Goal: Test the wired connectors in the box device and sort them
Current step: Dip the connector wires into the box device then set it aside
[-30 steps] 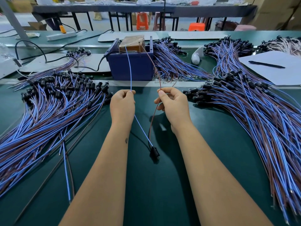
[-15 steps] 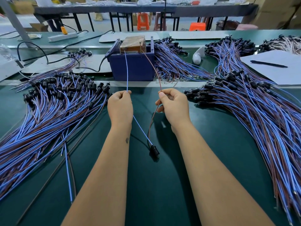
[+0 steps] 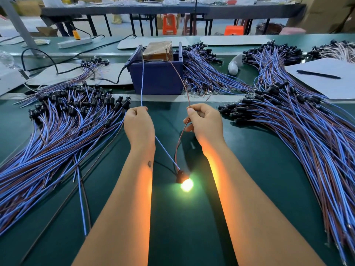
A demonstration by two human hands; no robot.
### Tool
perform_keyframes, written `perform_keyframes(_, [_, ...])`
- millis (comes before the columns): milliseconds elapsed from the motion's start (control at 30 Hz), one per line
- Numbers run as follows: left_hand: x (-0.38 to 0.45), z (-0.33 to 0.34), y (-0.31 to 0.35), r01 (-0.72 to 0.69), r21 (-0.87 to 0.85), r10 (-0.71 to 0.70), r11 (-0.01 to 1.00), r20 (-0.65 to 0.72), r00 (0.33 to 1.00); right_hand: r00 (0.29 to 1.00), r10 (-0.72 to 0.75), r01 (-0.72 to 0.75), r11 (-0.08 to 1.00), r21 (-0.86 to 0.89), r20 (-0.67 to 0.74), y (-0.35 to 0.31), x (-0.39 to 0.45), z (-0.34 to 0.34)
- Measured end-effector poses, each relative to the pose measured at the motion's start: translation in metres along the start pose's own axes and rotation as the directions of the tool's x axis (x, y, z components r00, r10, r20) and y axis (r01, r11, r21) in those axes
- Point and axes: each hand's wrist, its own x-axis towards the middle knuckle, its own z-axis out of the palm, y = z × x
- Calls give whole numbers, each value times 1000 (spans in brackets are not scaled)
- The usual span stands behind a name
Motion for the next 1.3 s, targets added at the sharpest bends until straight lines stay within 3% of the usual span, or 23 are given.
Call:
perform_keyframes(1133, [0, 0, 1, 18, -34, -18, 999, -17, 1000, 999, -21, 21, 999, -25, 25, 2, 1, 2])
perform_keyframes(1300, [1, 0, 0, -29, 9, 28, 1000, 58, 998, 997, -71, 71, 996, 48, -9, -4, -2, 1])
